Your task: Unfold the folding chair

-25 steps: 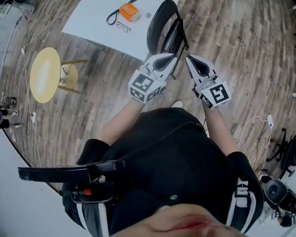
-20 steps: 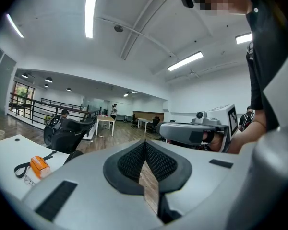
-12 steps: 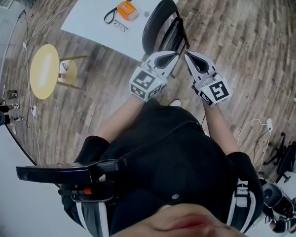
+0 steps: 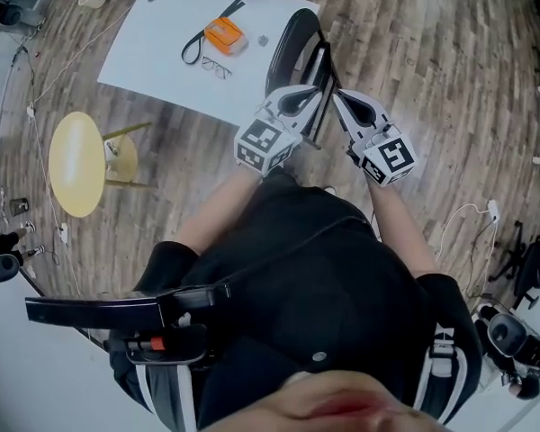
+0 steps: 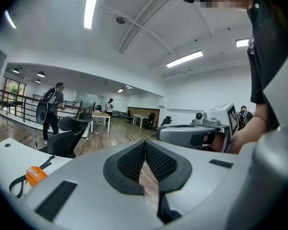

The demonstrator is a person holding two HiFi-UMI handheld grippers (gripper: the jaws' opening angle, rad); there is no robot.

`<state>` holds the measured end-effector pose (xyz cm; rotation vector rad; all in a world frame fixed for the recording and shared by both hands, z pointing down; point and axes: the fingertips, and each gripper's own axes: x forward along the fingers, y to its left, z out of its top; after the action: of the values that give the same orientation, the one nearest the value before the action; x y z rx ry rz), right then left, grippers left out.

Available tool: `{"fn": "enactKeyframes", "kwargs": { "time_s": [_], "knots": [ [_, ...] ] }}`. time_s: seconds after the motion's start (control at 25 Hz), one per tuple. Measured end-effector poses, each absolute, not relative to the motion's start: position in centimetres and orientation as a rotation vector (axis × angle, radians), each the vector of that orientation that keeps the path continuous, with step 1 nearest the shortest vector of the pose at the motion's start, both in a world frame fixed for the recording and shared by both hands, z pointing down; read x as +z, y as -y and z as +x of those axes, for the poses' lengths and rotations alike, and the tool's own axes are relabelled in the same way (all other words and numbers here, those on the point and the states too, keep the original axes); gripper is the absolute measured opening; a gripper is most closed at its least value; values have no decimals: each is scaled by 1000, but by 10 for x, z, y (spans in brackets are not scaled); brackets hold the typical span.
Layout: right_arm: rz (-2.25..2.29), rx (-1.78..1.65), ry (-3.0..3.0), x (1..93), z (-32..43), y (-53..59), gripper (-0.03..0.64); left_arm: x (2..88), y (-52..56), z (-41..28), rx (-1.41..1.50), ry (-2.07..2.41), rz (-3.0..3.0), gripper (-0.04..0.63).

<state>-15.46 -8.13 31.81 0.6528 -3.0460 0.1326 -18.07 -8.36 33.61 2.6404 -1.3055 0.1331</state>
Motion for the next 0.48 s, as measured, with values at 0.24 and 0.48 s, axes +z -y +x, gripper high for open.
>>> {"fn": "enactKeyframes", "kwargs": {
  "time_s": [0.24, 0.48],
  "knots": [
    [755, 133, 2985, 332, -195, 119, 8, 369, 126, -226, 262, 1220, 2595, 5],
    [819, 203, 2904, 372, -232, 145, 8, 421, 155, -259, 454, 1103, 2483, 6]
  ]
}}
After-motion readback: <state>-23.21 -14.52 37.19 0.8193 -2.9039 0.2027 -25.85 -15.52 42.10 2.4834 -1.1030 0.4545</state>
